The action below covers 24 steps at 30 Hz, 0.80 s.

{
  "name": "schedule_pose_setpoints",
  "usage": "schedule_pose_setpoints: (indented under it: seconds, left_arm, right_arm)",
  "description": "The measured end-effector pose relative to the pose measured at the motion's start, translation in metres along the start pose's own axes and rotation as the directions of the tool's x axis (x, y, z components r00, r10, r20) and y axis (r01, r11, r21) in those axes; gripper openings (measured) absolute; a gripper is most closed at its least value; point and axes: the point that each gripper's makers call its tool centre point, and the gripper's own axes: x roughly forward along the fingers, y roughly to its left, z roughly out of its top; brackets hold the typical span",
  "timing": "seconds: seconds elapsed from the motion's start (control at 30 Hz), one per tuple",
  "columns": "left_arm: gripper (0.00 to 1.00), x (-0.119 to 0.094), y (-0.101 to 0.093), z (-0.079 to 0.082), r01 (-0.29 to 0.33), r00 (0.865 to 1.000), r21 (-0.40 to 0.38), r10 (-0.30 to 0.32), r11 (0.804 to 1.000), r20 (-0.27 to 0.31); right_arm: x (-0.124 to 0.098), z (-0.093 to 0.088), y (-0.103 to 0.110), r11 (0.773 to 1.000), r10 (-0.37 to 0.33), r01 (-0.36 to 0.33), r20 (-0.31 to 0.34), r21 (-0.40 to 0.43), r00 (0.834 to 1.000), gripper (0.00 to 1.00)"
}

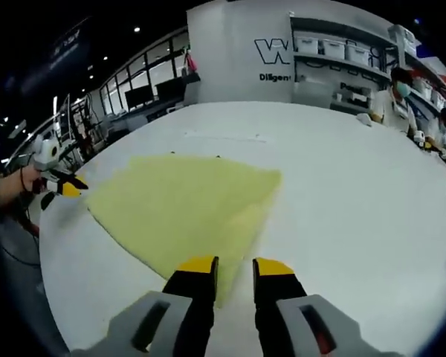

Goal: Fold the garment on the visible template until the final outline fits inside the template.

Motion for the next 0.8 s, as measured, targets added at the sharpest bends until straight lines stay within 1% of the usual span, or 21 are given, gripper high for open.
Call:
schedule_pose_setpoints:
  seconds: [0.03,0.07,0.1,0.13,0.2,0.23,0.27,0.43,0.47,0.57,0.7,0.8]
  left_arm:
    - [0.22,0.000,-0.001,0.000,0.003,1.000,-0.004,-0.003,1.000,0.001]
    - [0.22,0.001,-0.003,0.000,0.017,1.000,-0.026,-0.016,1.000,0.009]
    - [0.23,0.001,-0.006,0.000,0.024,1.000,-0.073,-0.023,0.997,0.017]
    - [0.23,0.001,-0.006,0.000,0.024,1.000,-0.061,-0.023,0.998,0.017]
    - [0.23,0.000,-0.007,-0.001,0.025,1.000,-0.057,-0.024,0.998,0.019]
    - [0.23,0.000,-0.010,-0.003,0.039,0.999,-0.086,-0.038,0.996,0.014]
    - [0.22,0.000,-0.011,-0.004,0.044,0.999,-0.098,-0.043,0.994,0.017]
    - [0.22,0.001,-0.008,-0.013,0.038,0.999,-0.111,-0.037,0.993,0.008]
    - [0.21,0.001,-0.009,-0.016,0.048,0.999,-0.125,-0.047,0.991,0.007]
    - [0.19,0.002,-0.009,-0.019,0.041,0.999,-0.117,-0.041,0.992,-0.001]
    - [0.19,0.009,-0.010,-0.017,0.065,0.998,-0.161,-0.062,0.985,0.020]
    - [0.18,0.011,-0.010,-0.017,0.060,0.998,-0.162,-0.058,0.985,0.018]
  right_arm:
    - [0.000,-0.001,0.000,1.000,0.003,-0.003,-0.006,0.025,1.000,0.24]
    - [0.000,-0.002,0.001,1.000,0.007,-0.007,-0.013,0.028,1.000,0.25]
    - [-0.001,-0.003,0.001,1.000,0.009,-0.009,-0.020,0.006,1.000,0.23]
    - [-0.002,-0.003,0.000,1.000,0.009,-0.009,-0.020,-0.006,1.000,0.22]
    - [-0.004,-0.004,0.003,1.000,0.019,-0.019,-0.020,-0.002,1.000,0.22]
    - [-0.005,-0.006,0.008,0.999,0.047,-0.047,-0.024,0.005,0.999,0.21]
    - [-0.005,-0.007,0.009,0.999,0.053,-0.053,-0.025,0.001,0.998,0.21]
    - [-0.004,-0.018,0.022,0.995,0.094,-0.093,-0.046,0.030,0.994,0.21]
    - [-0.002,-0.020,0.023,0.995,0.099,-0.097,-0.050,0.034,0.994,0.21]
    - [-0.002,-0.023,0.025,0.995,0.100,-0.100,-0.054,0.019,0.993,0.20]
    - [-0.002,-0.020,0.025,0.993,0.107,-0.105,-0.037,0.055,0.994,0.18]
    - [-0.001,-0.021,0.024,0.992,0.110,-0.107,-0.042,0.066,0.993,0.17]
